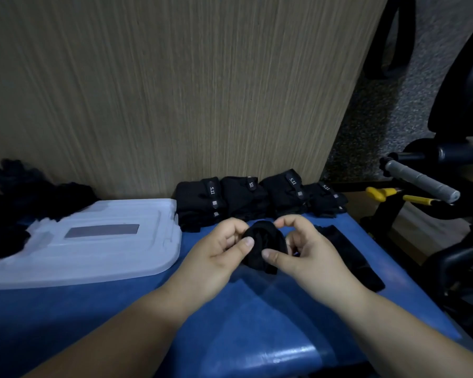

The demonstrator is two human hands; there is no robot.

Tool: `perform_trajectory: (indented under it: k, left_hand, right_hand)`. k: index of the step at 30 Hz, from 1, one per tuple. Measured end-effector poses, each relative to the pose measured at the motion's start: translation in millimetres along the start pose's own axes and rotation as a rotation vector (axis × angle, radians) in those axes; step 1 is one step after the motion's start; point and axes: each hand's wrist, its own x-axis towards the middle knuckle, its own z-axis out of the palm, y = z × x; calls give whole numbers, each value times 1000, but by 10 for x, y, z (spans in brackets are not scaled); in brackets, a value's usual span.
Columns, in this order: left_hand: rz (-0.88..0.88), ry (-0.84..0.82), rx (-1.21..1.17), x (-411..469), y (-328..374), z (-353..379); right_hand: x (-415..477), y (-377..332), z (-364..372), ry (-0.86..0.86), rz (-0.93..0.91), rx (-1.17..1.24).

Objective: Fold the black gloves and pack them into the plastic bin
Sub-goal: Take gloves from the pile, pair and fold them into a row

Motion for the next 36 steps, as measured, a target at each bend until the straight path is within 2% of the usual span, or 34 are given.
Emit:
perform_trajectory:
  k: [3, 7, 13, 17, 22, 26, 28, 30, 32, 34, 36]
  left_hand:
    - [-44, -110, -102, -21, 9, -47]
    - [8, -152, -32, -47, 8, -67]
    - [45, 25, -18, -30, 7, -31]
    - [37, 203, 23, -2, -5, -1]
    - [58, 343, 268, -3, -53, 20]
    - [81, 364, 361, 17, -85, 24]
    - [20, 290, 234, 22, -76, 22]
    - [-94, 213, 9, 11, -28, 24]
    - [-198, 228, -170, 13, 10, 24]
    - [-315, 274, -206, 28, 48, 24]
    - [-441, 253, -121, 23, 75, 17]
  right_hand:
    - [15, 17, -18, 47, -20, 18]
    - [23, 20, -56, 71, -52, -64]
    - [-6, -19, -26, 126, -183, -230]
    - [-47, -77, 12, 135, -256, -246]
    - [-66, -73, 39, 117, -234, -201]
    - [-73, -65, 43, 102, -208, -180]
    - [-61, -48, 43, 130, -202, -154]
    - [-44, -48, 30, 147, -169, -92]
    - [-19, -40, 7, 157, -123, -50]
    - [-9, -34, -6, 149, -123, -49]
    - [-18, -54, 4, 112, -151, -33]
